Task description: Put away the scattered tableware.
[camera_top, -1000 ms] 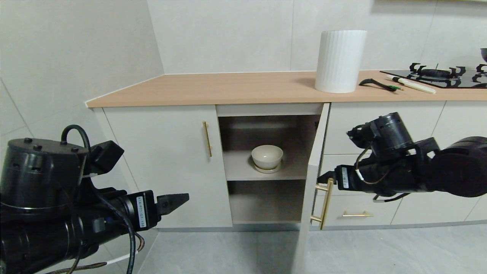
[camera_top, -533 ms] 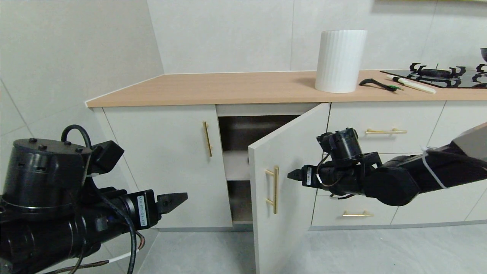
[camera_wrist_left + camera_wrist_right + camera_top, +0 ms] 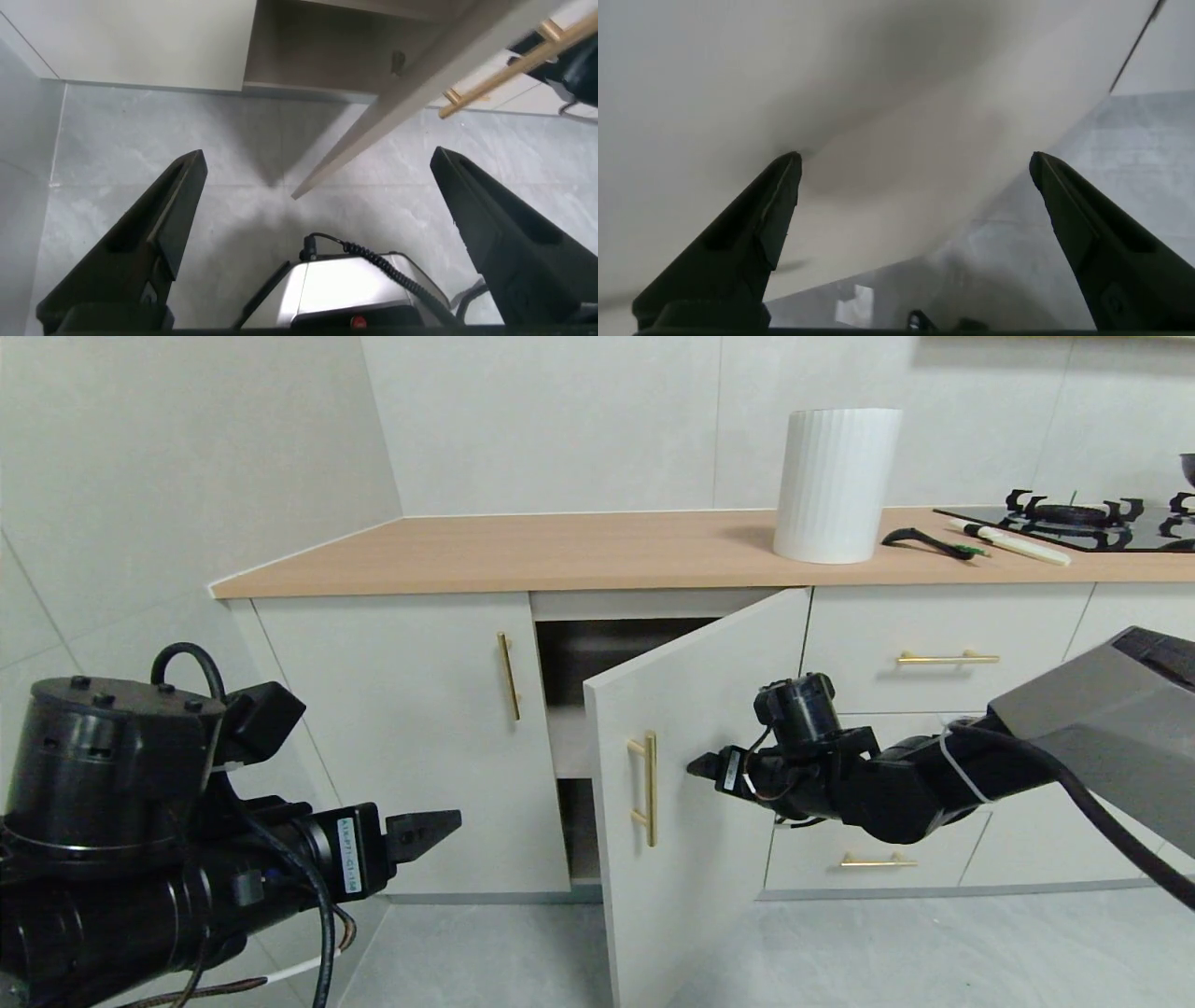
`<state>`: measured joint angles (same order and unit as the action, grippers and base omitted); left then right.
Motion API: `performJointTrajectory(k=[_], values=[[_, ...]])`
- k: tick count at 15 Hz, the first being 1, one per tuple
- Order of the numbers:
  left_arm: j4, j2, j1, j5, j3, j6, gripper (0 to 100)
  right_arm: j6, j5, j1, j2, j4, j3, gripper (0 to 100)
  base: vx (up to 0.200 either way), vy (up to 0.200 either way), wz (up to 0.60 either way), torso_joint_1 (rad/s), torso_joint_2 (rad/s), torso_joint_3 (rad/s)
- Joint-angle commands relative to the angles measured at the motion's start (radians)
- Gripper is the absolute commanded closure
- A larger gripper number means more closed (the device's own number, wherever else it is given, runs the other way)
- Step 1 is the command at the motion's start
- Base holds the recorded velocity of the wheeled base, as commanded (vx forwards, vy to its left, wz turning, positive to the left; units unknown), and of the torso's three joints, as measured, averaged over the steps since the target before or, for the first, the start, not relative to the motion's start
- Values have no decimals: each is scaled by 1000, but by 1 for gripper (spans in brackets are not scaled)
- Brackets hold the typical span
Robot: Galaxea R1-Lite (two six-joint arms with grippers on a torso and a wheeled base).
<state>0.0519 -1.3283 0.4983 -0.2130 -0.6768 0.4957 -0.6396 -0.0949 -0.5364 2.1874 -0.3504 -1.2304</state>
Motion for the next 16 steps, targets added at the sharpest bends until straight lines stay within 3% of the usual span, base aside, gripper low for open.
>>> performJointTrajectory(k=[1,4,6,10,16], values=[[0,-3,0,0,-1,1,0,-2,0,-1,11,-2,-6,0,0,0,0,0,0,0],[-4,-2,0,0,0,-5,0,-5,-2,-1,11,-2,-7,0,0,0,0,0,0,0],[-9,0,-1,0,2,-25,0,-6,0,-1,12,-2,-7,0,200,0,0,2,2,0],[-9,-3,0,0,2,-23,0,-43,7,-4,12,-9,-11,0,200,0,0,2,2,-1],[-6,-5,-1,1,5,-23,0,-206,-8,-22,78,-45,-116,0,0,0,0,0,0,0]])
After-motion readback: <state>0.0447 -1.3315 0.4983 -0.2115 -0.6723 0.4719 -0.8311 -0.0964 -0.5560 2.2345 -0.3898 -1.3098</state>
